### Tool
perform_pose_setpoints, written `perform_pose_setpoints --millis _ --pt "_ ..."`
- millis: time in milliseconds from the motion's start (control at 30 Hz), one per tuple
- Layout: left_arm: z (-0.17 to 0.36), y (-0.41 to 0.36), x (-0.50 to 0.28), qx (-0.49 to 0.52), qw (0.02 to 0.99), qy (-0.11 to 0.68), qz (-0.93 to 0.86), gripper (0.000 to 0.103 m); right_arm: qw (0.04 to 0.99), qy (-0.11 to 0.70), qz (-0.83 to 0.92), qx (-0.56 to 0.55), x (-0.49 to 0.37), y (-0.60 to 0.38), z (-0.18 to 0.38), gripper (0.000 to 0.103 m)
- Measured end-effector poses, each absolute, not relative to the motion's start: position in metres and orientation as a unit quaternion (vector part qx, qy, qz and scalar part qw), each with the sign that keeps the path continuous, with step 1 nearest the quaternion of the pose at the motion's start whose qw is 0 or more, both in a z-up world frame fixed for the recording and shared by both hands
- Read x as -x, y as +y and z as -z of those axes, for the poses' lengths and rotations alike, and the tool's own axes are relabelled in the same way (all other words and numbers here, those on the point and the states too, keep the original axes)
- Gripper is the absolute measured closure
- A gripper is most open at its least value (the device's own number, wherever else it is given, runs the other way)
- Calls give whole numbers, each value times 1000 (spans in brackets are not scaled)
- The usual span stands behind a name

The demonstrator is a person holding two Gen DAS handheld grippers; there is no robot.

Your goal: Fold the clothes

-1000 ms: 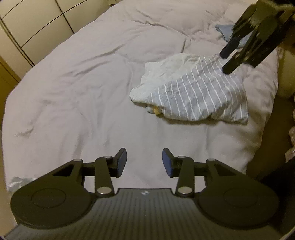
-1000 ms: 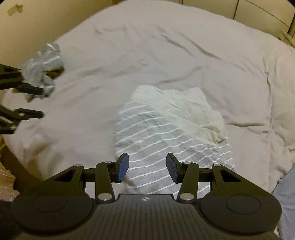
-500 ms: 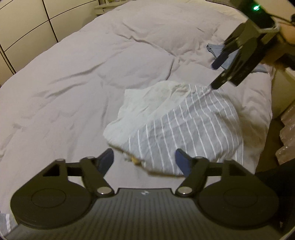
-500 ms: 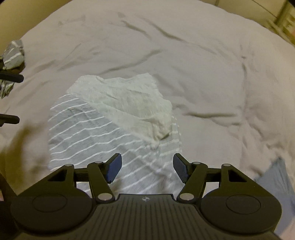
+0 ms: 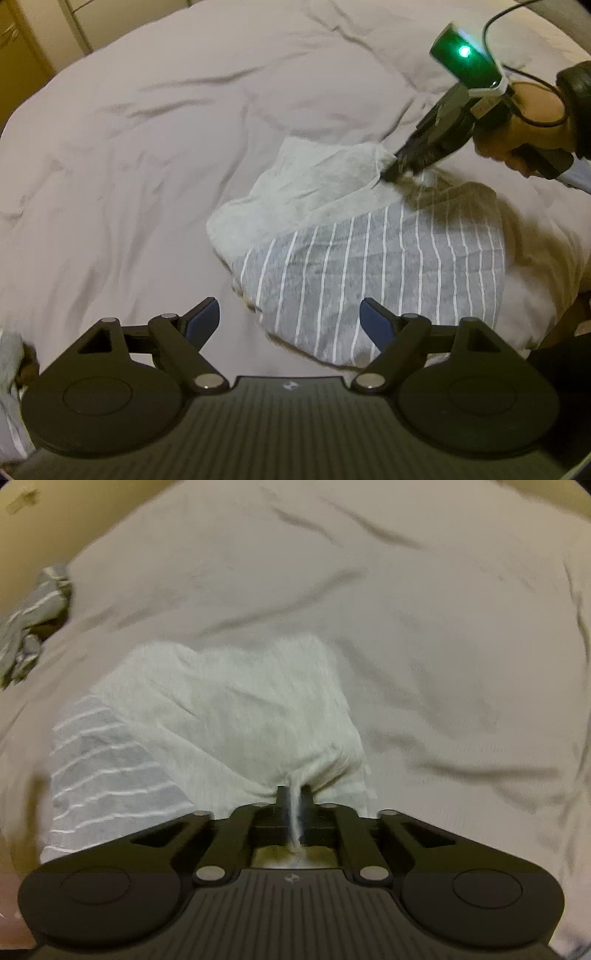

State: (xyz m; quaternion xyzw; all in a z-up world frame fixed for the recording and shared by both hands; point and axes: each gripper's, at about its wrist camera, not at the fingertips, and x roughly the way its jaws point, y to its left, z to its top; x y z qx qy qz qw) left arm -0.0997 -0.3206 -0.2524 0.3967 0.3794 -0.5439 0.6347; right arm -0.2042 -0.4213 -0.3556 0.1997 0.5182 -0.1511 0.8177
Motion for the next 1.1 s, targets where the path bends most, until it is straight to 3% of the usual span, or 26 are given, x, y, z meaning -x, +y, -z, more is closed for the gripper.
perform_pose_setpoints --millis 267,500,600,667,933,1000,1067,1100 --pt "217 -312 49 -271 708 448 474 23 870 468 -40 -149 190 -323 285 99" --pt "217 -289 20 -108 702 526 469 18 847 470 -241 -62 172 -206 285 99" --pt "235 -286 23 -115 686 547 465 18 826 487 -280 -53 166 -187 294 96" --pt "249 -287 28 -134 679 553 464 18 815 500 -287 -48 165 -182 299 88" --pt "302 -289 20 -176 695 574 397 18 821 542 -170 -65 210 -250 297 80" --pt "316 -290 14 -186 691 582 386 18 825 547 -124 -68 219 -278 299 72" --pt "332 -291 8 -188 678 600 380 23 826 555 -68 -69 217 -309 307 64" --pt "338 -291 7 -181 669 610 385 44 825 558 -44 -70 215 -323 310 63"
